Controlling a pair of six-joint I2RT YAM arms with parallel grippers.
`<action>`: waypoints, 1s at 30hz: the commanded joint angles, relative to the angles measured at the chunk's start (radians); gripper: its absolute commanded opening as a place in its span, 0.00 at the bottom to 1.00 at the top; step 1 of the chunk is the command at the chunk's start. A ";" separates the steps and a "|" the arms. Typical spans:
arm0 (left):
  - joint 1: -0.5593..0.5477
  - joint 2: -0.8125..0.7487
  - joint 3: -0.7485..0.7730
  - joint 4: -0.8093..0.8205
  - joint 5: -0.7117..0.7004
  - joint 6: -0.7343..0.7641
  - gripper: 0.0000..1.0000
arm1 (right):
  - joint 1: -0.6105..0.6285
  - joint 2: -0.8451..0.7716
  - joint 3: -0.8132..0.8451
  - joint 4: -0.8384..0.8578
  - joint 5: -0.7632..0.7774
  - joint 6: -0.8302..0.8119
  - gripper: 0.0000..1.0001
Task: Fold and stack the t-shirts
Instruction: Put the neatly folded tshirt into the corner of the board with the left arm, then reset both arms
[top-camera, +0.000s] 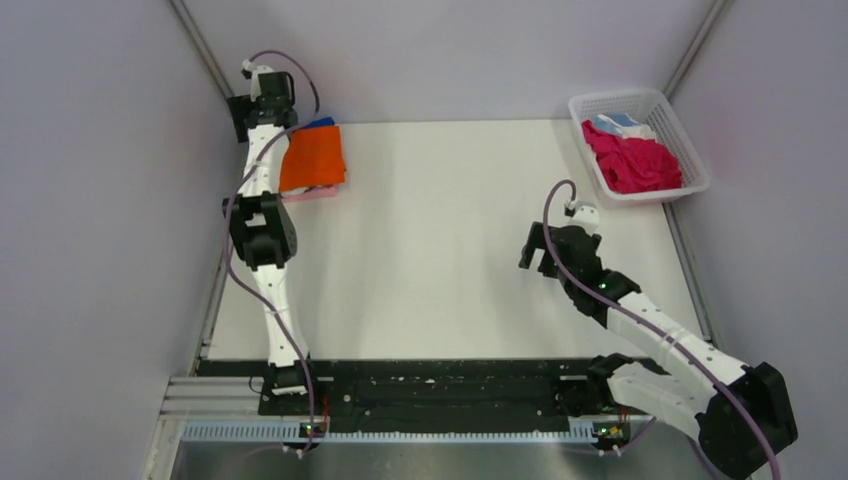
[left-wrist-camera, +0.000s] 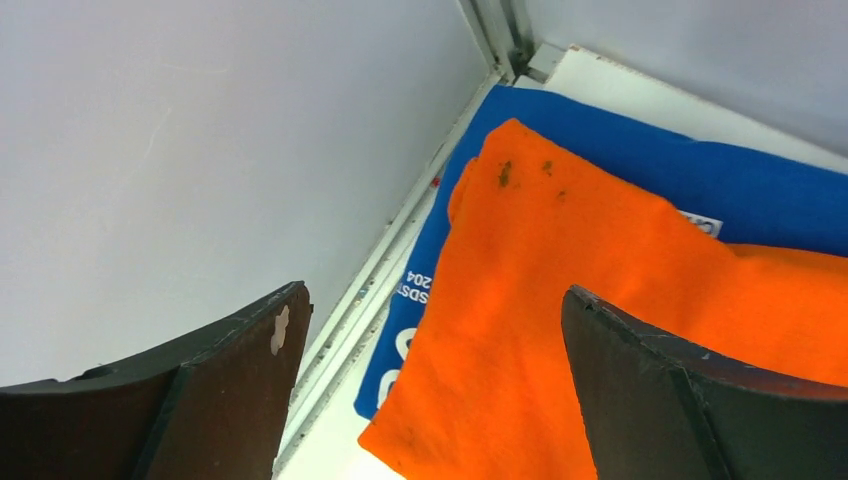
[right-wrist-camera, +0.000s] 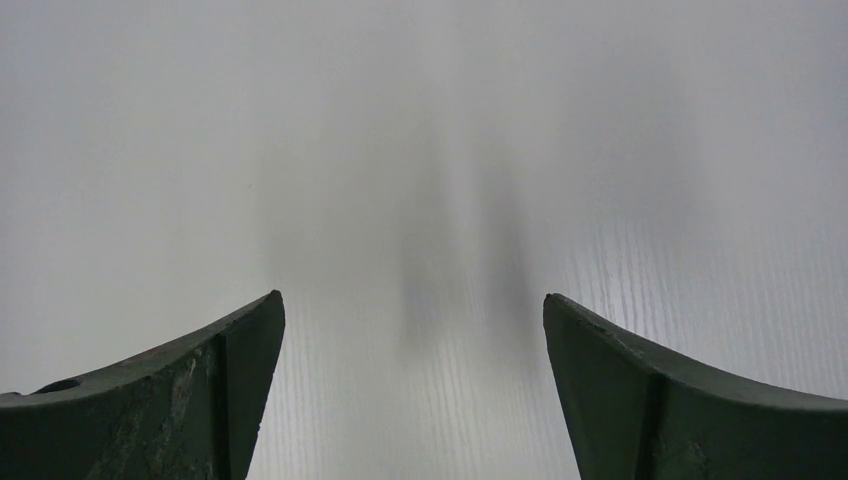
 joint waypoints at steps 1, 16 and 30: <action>0.001 -0.185 -0.020 -0.024 0.112 -0.122 0.99 | 0.001 -0.068 0.044 0.000 0.000 0.001 0.99; -0.295 -1.303 -1.444 0.377 0.699 -0.467 0.99 | 0.001 -0.252 -0.036 -0.052 -0.036 0.085 0.99; -0.436 -1.695 -1.802 0.283 0.583 -0.500 0.99 | 0.002 -0.311 -0.129 -0.128 -0.005 0.146 0.99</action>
